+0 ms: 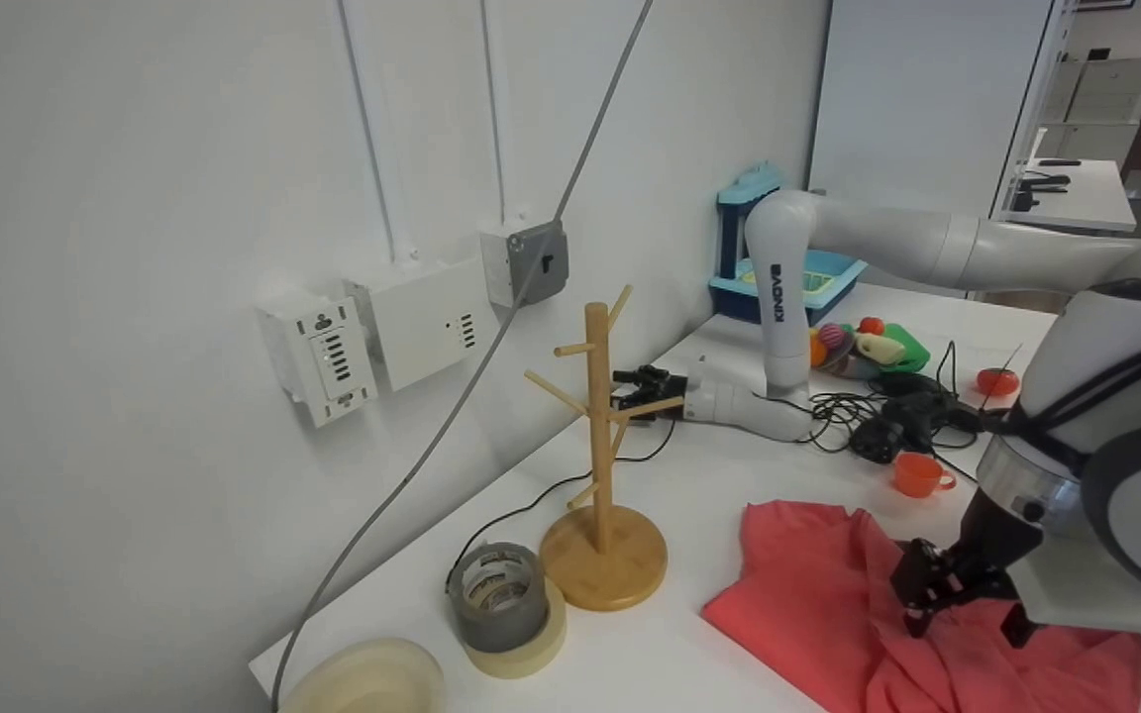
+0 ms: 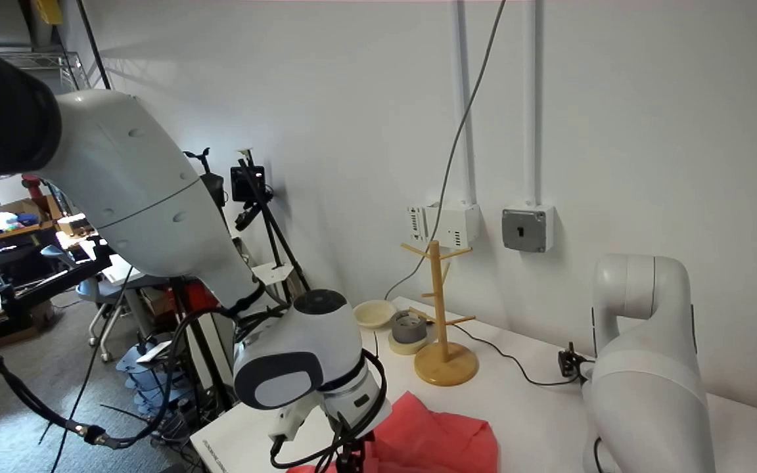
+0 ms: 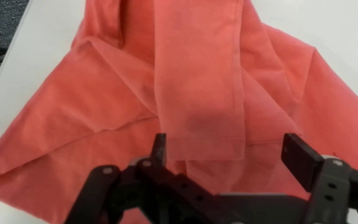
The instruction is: Unfold the cloth on the table
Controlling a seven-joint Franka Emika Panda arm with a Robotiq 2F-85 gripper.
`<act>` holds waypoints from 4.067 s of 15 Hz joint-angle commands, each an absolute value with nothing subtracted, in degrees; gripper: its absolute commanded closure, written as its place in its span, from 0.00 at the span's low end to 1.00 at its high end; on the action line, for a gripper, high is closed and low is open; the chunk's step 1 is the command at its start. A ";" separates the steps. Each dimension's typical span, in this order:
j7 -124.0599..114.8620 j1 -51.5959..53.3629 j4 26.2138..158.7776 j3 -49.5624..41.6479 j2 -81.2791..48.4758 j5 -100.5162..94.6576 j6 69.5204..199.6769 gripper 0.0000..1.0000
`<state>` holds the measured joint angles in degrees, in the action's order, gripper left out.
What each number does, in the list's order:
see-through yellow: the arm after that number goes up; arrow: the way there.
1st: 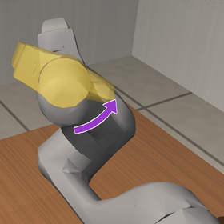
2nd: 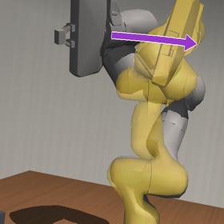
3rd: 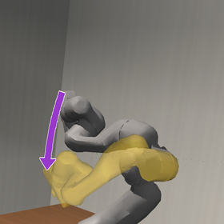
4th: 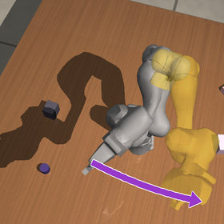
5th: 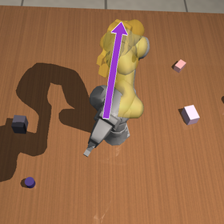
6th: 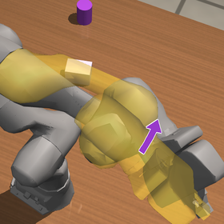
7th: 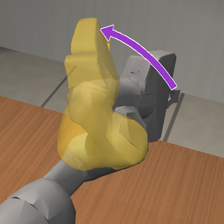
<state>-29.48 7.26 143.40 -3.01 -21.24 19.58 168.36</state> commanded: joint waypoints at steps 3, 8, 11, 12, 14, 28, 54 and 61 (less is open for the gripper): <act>-29.47 6.52 142.33 -2.71 -23.31 19.97 169.56 0.19; -29.48 6.53 141.55 -3.09 -24.21 19.76 169.73 0.64; -29.56 6.66 141.55 -3.18 -24.28 19.75 169.80 0.86; -29.57 6.69 141.63 -3.17 -24.19 19.75 169.84 0.92; -29.63 6.76 142.00 -3.08 -23.81 19.85 169.93 1.00; -14.17 5.17 153.38 18.50 -8.87 28.47 167.57 0.99; 0.25 13.51 149.93 21.31 -10.43 27.58 147.16 0.00; -9.06 12.03 144.32 11.56 -9.55 10.87 141.97 0.00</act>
